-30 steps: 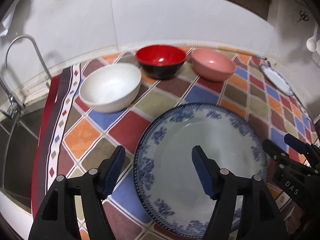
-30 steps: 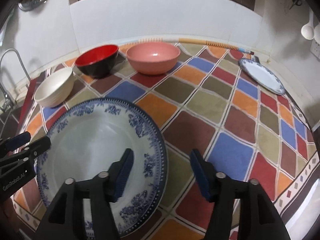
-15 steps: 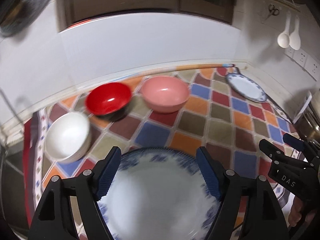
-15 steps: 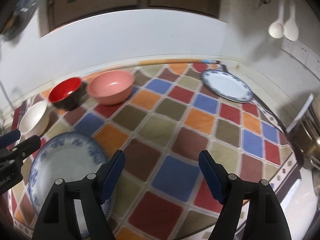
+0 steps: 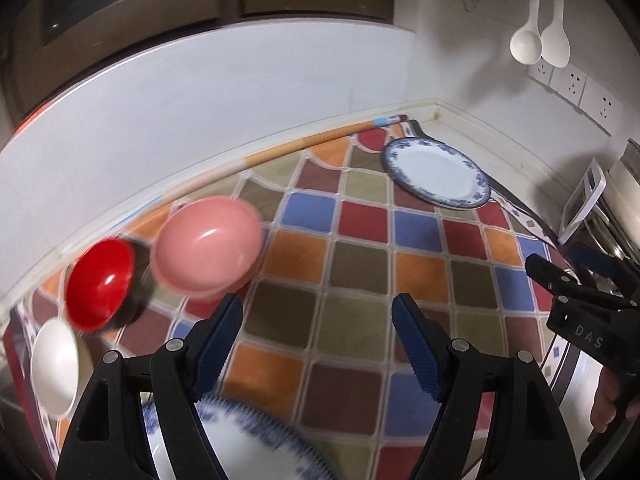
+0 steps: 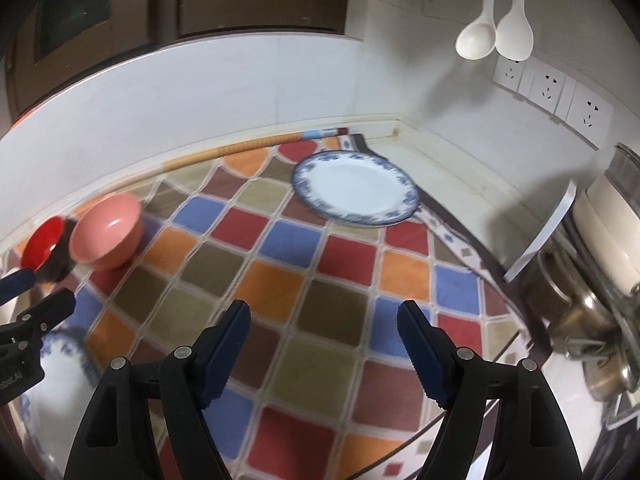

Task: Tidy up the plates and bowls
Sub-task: 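Move both grippers to the small blue-floral plate by the wall corner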

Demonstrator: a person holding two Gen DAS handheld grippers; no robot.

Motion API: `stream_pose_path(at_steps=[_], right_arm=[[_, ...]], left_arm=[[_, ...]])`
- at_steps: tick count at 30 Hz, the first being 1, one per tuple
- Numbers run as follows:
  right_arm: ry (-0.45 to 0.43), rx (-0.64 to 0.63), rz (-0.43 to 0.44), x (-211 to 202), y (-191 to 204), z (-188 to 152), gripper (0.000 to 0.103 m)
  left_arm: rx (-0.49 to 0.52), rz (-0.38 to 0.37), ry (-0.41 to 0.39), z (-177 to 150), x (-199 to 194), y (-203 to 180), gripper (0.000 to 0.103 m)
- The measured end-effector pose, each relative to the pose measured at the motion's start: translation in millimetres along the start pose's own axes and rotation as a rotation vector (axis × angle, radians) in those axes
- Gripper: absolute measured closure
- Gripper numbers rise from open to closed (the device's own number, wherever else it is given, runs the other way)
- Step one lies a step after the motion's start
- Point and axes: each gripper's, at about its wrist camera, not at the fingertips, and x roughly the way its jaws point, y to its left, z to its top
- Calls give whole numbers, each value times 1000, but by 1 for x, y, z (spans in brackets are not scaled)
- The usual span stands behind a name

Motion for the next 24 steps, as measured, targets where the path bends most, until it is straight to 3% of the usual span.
stream_pose_path(at_steps=[14, 24], right_arm=[[114, 66, -47, 56, -65, 75, 27], [134, 65, -115, 85, -104, 137, 27]], left_arm=[[75, 5, 17, 96, 45, -46, 26], [82, -8, 111, 153, 87, -70, 27]])
